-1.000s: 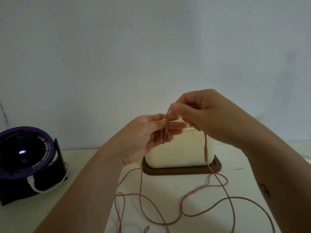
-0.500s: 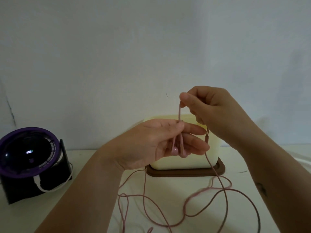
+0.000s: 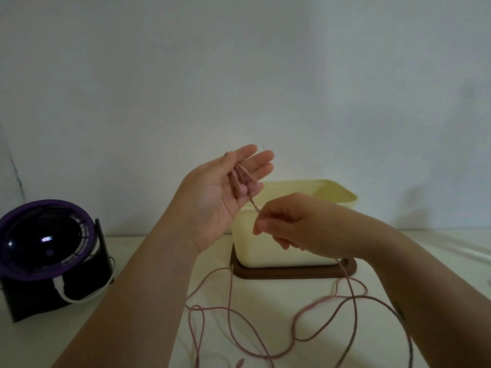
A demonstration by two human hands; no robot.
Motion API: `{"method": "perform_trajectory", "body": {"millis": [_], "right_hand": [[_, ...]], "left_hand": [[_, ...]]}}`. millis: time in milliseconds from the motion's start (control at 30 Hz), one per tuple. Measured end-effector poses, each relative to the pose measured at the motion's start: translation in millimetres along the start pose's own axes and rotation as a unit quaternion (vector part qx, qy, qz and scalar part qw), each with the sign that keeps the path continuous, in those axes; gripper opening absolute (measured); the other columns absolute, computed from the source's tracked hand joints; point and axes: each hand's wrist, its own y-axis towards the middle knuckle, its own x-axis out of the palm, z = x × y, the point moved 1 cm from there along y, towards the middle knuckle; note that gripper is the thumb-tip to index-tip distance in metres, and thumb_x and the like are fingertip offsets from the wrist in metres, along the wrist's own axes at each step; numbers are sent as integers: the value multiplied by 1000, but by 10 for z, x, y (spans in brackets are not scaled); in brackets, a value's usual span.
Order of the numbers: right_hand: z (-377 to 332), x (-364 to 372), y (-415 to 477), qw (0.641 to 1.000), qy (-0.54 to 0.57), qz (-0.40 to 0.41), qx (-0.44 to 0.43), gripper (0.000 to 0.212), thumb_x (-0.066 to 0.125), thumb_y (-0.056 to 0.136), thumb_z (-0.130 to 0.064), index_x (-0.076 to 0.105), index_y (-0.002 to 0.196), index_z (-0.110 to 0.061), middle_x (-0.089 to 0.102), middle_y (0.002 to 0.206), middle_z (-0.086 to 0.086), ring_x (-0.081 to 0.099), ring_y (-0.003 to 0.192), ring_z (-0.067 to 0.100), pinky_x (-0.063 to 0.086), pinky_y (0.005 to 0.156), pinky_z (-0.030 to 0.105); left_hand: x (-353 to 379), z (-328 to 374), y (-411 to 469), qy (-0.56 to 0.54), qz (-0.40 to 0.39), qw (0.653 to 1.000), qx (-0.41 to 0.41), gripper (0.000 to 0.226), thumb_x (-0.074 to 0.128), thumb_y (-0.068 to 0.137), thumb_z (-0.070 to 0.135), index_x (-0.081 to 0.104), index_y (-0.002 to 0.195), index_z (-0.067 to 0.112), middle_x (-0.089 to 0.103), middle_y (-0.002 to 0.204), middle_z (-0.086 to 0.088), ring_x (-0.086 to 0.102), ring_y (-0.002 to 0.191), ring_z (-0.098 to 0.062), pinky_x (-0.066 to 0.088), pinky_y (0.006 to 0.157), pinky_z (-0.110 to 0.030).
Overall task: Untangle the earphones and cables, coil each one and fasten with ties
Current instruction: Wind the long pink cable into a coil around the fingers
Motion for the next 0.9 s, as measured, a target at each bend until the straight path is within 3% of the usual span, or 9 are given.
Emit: {"method": "perform_trajectory", "body": {"millis": [100,233,367,433,500,700,767,833,900], "right_hand": [[-59,-28,-60,999,-35,-24,-3,19,47,96,-31,66,92,-28,56,57,-14,48,51,-1,41,54,12],[-97,-129,-131,995,-91,26,-19,20,49,95,-32,66,91,-22,57,59,-11,49,53,-2,41,58,8],[-75,-250,-174,990,-113,80,-6,20,54,91,-37,68,87,-24,62,63,-10,57,56,2,50,61,18],[-78,-282,-185,993,-75,94,-2,14,58,88,-36,70,85,-29,68,71,-14,64,65,8,57,70,31],[-98,-295,-191,994,-34,104,-15,9,63,87,-29,70,82,-28,71,75,-14,67,70,10,57,73,36],[-103,-325,-194,993,-17,117,-31,3,65,84,-25,68,86,-25,72,75,-8,69,72,11,56,76,42],[-106,-353,-210,993,-4,115,-24,6,64,85,-27,65,92,-27,72,77,-10,67,71,3,57,76,34],[-107,-379,-230,993,-4,117,-16,10,62,86,-32,60,96,-31,71,78,-14,63,66,-4,53,66,22],[-122,-402,-245,991,-10,132,-15,10,62,85,-35,58,94,-33,71,77,-16,60,61,-6,45,55,14]], "left_hand": [[-10,-10,-1,43,8,999,2,35,27,103,22,57,115,8,72,106,-7,68,101,-17,47,96,-34],[-24,-76,-23,234,-23,972,2,33,28,103,24,58,113,16,72,105,-1,66,102,-14,48,95,-31],[40,-146,-56,358,-78,930,-3,39,28,102,31,64,112,21,68,94,-7,56,87,-19,43,87,-33],[85,-153,-77,387,-95,917,1,43,27,102,32,68,95,23,58,79,-4,45,74,-14,39,74,-25],[116,-157,-93,393,-100,914,-9,46,27,102,32,65,79,21,56,71,4,43,68,-9,38,69,-22],[99,-176,-88,333,-132,933,-17,42,35,98,34,62,99,3,69,83,-1,55,80,-17,42,77,-30],[97,-165,-80,302,-107,947,-13,33,37,101,24,62,103,1,69,79,1,56,85,-23,42,86,-39],[85,-151,-63,251,-69,965,-21,27,38,101,16,60,111,5,69,78,-1,60,83,-22,46,97,-44],[54,-146,-37,202,-41,978,-34,26,39,100,13,58,116,7,67,76,-5,63,78,-18,50,96,-43]]}}
